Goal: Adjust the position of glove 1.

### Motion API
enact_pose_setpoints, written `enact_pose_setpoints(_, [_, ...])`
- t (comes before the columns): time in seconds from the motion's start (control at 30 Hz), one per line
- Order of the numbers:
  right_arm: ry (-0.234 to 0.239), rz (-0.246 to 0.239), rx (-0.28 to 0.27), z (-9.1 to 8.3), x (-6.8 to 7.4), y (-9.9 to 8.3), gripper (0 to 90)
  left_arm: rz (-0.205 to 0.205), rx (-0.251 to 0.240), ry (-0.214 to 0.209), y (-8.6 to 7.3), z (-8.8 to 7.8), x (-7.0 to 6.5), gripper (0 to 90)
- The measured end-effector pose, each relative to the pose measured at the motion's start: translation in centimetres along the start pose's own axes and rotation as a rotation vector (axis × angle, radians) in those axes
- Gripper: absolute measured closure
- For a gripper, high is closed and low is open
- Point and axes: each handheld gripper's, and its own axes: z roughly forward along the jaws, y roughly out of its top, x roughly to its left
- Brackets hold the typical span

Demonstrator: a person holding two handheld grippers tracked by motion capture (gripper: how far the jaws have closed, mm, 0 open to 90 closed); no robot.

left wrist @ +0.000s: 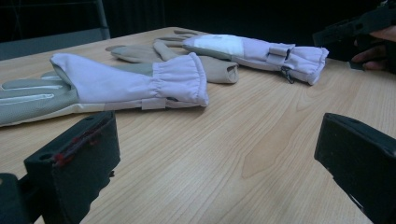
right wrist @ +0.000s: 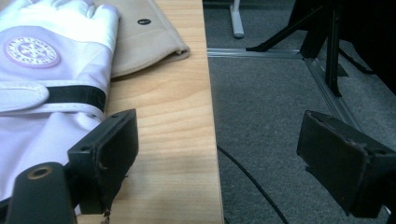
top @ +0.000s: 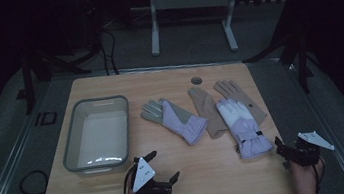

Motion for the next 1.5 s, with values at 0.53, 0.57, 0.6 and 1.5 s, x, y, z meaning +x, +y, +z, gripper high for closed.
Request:
enact_pose_setpoints(0.53, [0.085,0.003,0.043,-0.4,-0.5,3.7,11.9,-0.008,0.005,0.0,0.0,0.0,0.1,0.1])
enact_pose_setpoints(0.57, [0.098,0.006,0.055,-0.3,-0.5,4.2,11.8,-0.011,0.006,0.003,0.0,0.1,0.1,0.1])
enact_pose_setpoints(0.6, [0.11,0.003,0.071,-0.2,-0.5,4.6,11.4,-0.011,0.006,0.002,0.0,0.1,0.1,0.1])
enact_pose_setpoints(1.5, [0.38,-0.114,0.015,0.1,5.3,13.6,20.0,-0.019,0.005,-0.011,0.0,0.1,0.2,0.1])
